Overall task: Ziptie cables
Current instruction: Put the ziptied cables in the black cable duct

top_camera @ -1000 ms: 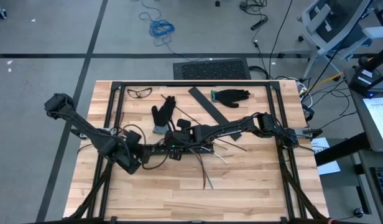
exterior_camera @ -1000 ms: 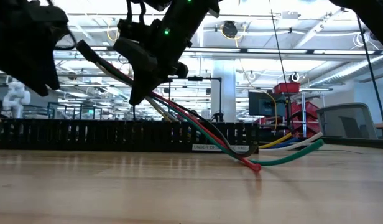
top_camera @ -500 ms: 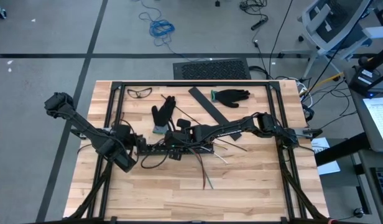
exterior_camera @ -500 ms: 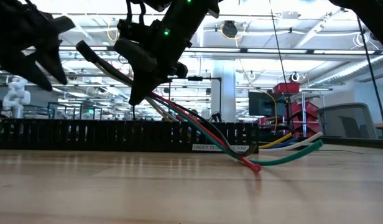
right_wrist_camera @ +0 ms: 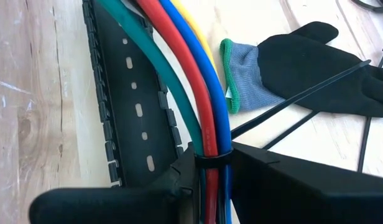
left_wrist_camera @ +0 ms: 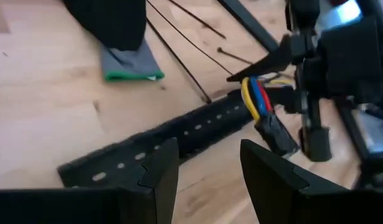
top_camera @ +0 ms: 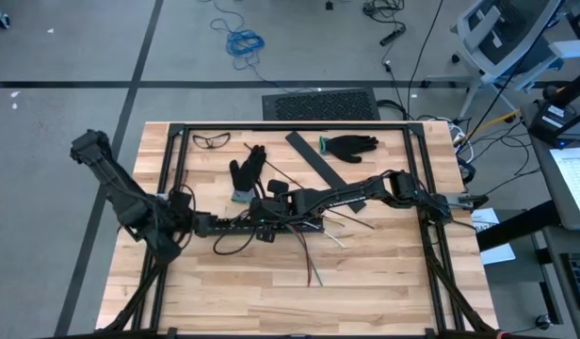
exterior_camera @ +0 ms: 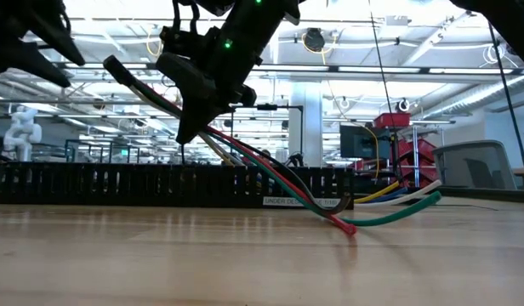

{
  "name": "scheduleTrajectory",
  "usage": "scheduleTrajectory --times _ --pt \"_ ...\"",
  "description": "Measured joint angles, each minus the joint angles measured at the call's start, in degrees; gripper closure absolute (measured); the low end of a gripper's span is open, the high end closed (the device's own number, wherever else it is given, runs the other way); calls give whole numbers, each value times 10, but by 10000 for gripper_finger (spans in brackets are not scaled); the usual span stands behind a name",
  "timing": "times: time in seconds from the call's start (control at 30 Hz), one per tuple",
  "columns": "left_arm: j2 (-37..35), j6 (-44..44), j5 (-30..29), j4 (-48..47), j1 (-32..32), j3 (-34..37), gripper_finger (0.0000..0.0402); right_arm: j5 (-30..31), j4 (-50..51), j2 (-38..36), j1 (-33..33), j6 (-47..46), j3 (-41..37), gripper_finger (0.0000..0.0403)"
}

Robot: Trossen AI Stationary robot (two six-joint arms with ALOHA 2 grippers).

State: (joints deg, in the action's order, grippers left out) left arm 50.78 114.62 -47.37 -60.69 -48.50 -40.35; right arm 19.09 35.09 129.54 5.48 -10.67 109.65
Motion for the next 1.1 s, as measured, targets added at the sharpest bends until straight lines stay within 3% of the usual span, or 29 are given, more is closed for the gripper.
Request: scheduleTrajectory --times 0.1,0.3,0.47,0.63,0.87,1.1 --pt "-3 48 -42 23 -8 29 235 0 -1 0 -1 0 0 348" --pt "-2 81 -67 219 -11 128 235 0 -2 0 -2 9 0 348" --pt "-4 108 -139 244 -9 137 235 -1 -2 0 -2 9 0 348" --pt "-6 99 -123 295 -12 137 235 -1 -2 0 -2 9 0 348" --pt "-6 -12 -117 444 -12 137 235 -1 -2 0 -2 9 0 348" --pt "4 -26 -128 467 4 137 235 -2 -4 0 -2 9 0 348"
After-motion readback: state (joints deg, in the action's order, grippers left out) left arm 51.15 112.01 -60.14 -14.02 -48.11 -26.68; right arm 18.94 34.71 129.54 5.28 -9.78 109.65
